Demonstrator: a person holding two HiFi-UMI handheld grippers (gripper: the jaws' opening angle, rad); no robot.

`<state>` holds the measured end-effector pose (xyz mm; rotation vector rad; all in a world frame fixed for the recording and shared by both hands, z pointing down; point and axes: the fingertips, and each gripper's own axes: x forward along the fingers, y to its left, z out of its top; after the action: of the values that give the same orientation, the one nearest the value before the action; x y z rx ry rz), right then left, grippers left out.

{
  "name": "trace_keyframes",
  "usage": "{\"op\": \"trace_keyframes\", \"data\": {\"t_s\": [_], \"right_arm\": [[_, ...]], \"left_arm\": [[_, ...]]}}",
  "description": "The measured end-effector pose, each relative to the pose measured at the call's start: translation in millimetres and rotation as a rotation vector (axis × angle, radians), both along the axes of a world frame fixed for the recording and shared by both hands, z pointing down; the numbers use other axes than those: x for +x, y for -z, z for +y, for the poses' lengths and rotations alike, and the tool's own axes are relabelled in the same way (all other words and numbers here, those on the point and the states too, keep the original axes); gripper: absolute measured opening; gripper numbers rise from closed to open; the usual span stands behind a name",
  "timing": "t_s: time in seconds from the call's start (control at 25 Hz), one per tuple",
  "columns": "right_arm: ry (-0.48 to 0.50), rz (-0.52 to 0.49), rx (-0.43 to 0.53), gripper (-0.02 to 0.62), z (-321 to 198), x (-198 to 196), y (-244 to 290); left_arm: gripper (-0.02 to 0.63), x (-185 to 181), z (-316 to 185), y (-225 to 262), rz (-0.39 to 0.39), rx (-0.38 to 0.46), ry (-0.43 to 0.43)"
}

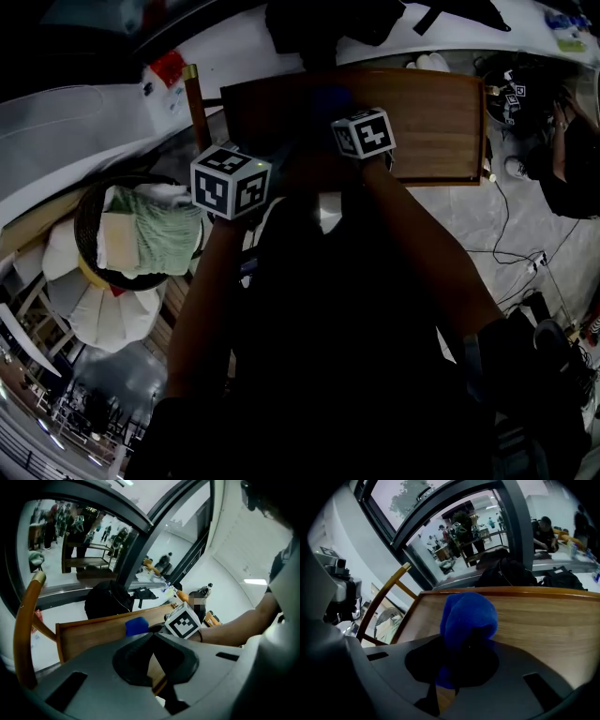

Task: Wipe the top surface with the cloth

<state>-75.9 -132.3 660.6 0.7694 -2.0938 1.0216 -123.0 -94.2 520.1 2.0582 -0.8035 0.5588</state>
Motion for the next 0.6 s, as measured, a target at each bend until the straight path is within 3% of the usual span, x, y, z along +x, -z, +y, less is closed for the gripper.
{"op": "trace_keyframes", "data": {"t_s": [0.6], "right_arm": [[-0.091, 0.041, 0.036, 0.061, -15.8, 156.6, 5.2]], "left_arm": [[0.009, 117.3, -4.2, -6.7, 0.006, -0.007, -0.077]]}}
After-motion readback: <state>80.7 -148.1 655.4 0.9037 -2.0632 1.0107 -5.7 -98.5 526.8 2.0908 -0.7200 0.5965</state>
